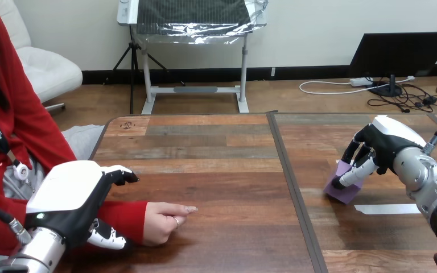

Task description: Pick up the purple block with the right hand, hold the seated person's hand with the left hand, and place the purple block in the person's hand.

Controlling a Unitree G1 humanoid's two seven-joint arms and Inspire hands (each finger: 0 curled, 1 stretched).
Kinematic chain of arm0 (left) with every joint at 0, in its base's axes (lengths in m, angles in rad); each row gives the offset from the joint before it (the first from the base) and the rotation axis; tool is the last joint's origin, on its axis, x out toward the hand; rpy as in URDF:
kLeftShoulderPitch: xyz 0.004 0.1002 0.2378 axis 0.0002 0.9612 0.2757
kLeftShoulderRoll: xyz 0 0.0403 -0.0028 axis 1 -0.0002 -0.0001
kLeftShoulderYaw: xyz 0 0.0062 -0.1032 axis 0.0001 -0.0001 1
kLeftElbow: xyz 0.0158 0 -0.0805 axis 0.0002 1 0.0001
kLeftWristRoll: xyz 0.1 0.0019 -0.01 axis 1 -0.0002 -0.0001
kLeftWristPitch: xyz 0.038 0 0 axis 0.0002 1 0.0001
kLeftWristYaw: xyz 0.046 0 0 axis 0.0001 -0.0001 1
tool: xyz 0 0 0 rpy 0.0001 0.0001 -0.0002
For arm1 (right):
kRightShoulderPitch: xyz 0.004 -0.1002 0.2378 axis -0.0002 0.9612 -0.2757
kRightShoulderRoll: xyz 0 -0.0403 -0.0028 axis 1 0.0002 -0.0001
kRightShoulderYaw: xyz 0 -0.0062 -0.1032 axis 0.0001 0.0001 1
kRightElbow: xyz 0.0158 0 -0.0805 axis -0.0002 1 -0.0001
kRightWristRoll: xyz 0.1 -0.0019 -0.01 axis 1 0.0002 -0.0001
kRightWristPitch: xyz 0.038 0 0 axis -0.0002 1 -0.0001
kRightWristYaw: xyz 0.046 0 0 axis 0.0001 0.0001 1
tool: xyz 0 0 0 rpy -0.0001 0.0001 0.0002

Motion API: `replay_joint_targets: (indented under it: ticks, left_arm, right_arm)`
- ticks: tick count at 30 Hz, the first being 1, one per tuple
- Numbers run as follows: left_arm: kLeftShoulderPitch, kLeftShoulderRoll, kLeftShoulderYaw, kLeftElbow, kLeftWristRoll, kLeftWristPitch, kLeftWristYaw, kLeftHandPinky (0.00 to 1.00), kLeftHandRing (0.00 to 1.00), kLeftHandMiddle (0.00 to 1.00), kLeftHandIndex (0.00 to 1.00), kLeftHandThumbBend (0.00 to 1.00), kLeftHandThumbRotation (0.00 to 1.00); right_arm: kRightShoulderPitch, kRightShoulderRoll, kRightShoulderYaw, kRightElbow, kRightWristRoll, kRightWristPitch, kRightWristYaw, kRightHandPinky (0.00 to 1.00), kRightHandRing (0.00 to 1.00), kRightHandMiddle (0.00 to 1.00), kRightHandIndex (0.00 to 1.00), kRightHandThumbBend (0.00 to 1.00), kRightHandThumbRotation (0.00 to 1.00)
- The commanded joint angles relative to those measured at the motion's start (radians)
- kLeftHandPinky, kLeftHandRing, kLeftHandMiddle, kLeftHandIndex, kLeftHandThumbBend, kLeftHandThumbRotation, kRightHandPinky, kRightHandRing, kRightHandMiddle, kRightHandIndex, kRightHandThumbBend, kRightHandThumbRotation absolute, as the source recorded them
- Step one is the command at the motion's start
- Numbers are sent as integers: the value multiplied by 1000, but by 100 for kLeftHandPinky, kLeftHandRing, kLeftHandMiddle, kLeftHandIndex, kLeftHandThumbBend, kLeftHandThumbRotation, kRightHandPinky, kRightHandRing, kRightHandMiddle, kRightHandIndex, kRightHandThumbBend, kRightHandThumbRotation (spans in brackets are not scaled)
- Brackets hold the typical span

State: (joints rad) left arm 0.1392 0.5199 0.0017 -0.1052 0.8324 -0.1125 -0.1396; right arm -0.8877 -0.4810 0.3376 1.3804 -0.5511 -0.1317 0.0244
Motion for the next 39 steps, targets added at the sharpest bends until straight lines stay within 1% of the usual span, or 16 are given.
replay_joint_targets:
  ticks: [1,5,14,26,29,32,37,39]
  left_arm:
    - [-69,34,-4,-7,-3,14,3,72,75,76,75,100,11]
    - [-72,37,-6,-6,-5,19,1,72,75,77,76,100,12]
    - [-74,52,-7,0,-16,13,6,73,76,77,76,100,13]
    - [-76,63,-7,-10,-20,29,-21,74,77,78,77,100,13]
    - [-77,68,-10,-17,-18,41,-50,74,77,79,78,100,14]
    - [-80,71,-10,-23,-27,46,-75,75,78,79,79,100,14]
    - [-87,67,-11,-35,-55,79,-143,75,79,80,80,100,12]
    - [-90,69,-14,-37,-58,89,-160,74,79,81,80,100,12]
  right_arm:
    - [-45,-22,-10,-37,7,-18,-7,46,49,53,53,79,0]
    - [-43,-22,-10,-37,8,-19,-8,47,50,54,53,79,0]
    - [-44,-20,-5,-35,3,-1,-1,46,50,54,54,78,0]
    - [-44,-15,-6,-34,4,17,6,46,50,55,56,76,0]
    - [-41,-13,-14,-34,13,11,10,46,51,56,56,76,0]
    - [-44,-9,-18,-34,18,22,19,47,51,56,56,75,0]
    - [-45,-7,-19,-35,22,22,21,46,51,56,55,75,0]
    - [-44,-7,-18,-35,21,19,21,46,51,56,55,75,0]
